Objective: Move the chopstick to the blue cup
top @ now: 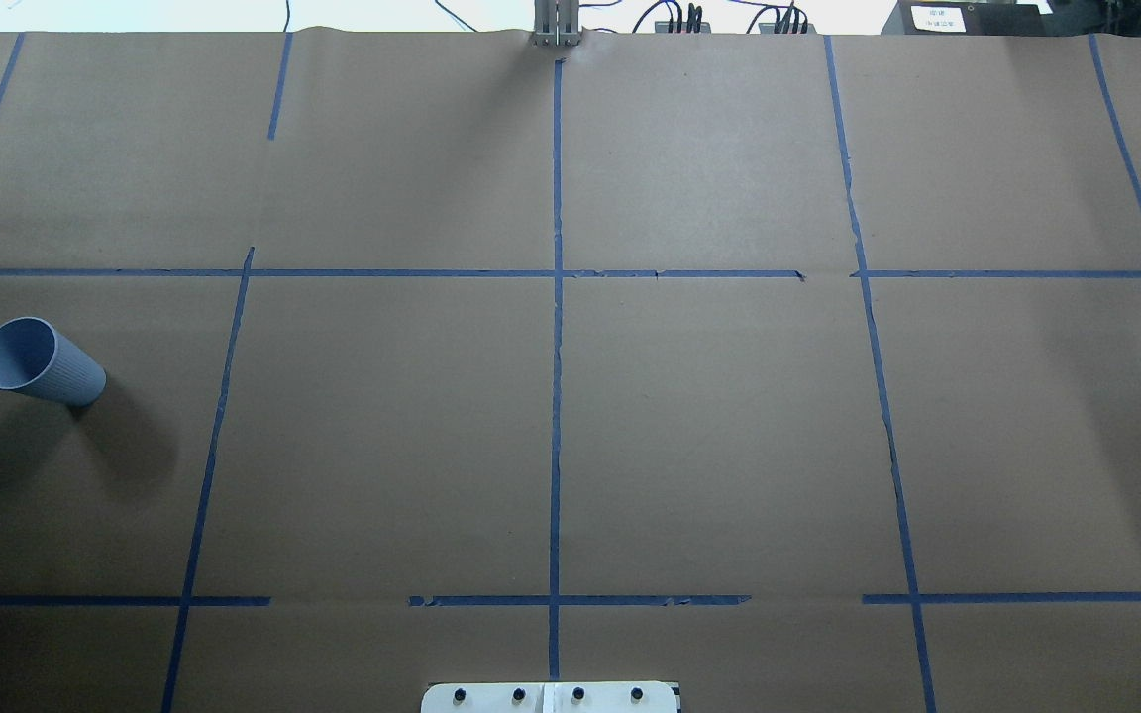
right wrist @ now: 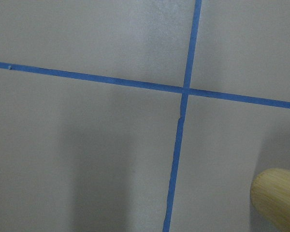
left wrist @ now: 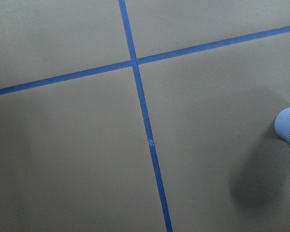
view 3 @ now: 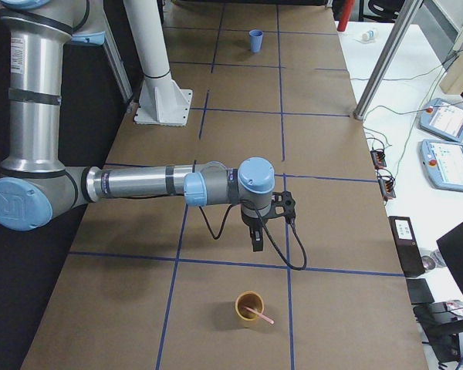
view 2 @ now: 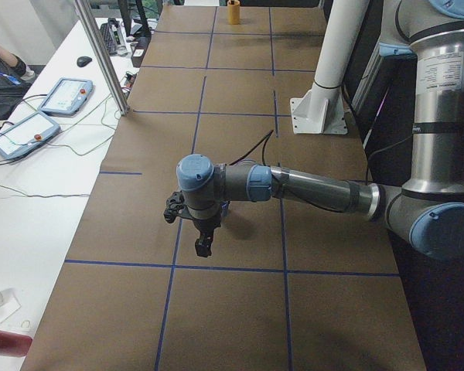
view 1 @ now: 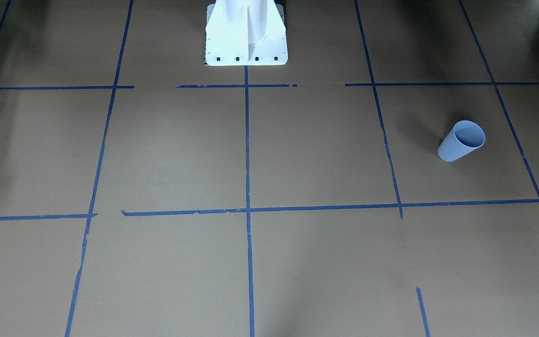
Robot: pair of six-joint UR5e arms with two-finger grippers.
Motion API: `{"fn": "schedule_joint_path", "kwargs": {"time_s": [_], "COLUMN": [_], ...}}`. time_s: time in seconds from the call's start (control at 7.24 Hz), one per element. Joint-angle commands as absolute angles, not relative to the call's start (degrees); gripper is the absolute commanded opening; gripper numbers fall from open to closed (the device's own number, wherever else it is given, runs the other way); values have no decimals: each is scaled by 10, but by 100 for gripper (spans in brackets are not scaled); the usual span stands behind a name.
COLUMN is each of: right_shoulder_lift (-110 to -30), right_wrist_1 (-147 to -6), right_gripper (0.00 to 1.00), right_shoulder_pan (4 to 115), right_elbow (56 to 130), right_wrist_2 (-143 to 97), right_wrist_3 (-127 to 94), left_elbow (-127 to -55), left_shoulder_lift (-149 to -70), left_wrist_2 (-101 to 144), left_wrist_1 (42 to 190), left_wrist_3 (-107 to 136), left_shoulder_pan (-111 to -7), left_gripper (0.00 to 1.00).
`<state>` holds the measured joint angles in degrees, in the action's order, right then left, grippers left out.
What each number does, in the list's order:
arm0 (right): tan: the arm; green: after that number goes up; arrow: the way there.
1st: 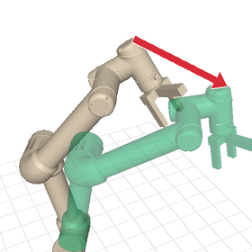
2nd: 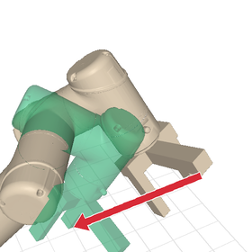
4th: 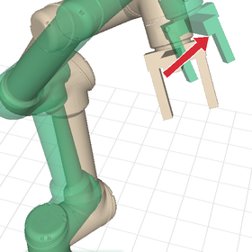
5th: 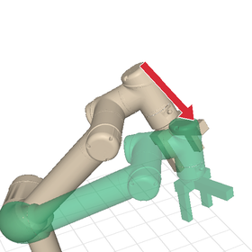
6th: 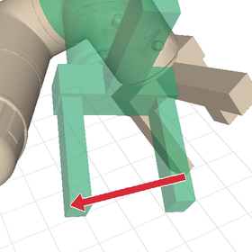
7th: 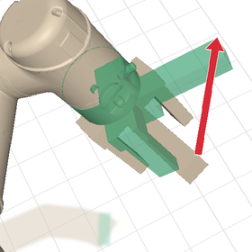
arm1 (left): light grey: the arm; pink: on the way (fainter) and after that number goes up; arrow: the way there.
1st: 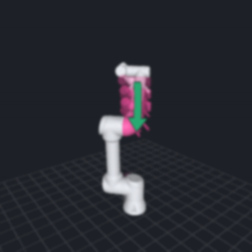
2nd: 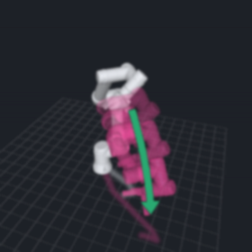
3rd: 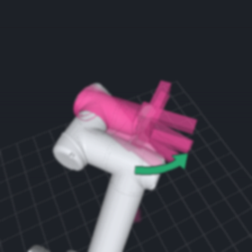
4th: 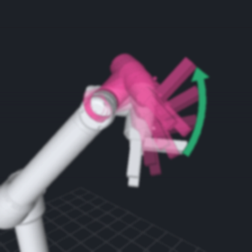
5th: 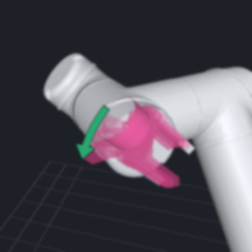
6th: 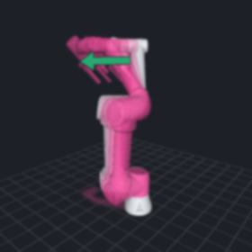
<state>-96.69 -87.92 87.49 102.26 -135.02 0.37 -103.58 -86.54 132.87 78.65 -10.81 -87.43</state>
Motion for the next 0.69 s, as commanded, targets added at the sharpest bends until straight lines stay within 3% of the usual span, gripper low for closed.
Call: {"fn": "schedule_joint_path", "kwargs": {"time_s": [0.0,0.55], "right_shoulder_lift": [-970,-970], "right_wrist_1": [-874,-846], "right_gripper": [100,100], "right_shoulder_pan": [873,872], "right_elbow": [1022,1024], "right_wrist_2": [-1352,-1352], "right_wrist_3": [1,-4], "left_elbow": [-1034,-1028], "left_shoulder_lift": [-865,-875], "left_wrist_2": [1329,1329], "left_wrist_1": [786,801], "left_wrist_3": [-108,-105], "left_shoulder_pan": [-873,-856], "left_gripper": [100,100]}}
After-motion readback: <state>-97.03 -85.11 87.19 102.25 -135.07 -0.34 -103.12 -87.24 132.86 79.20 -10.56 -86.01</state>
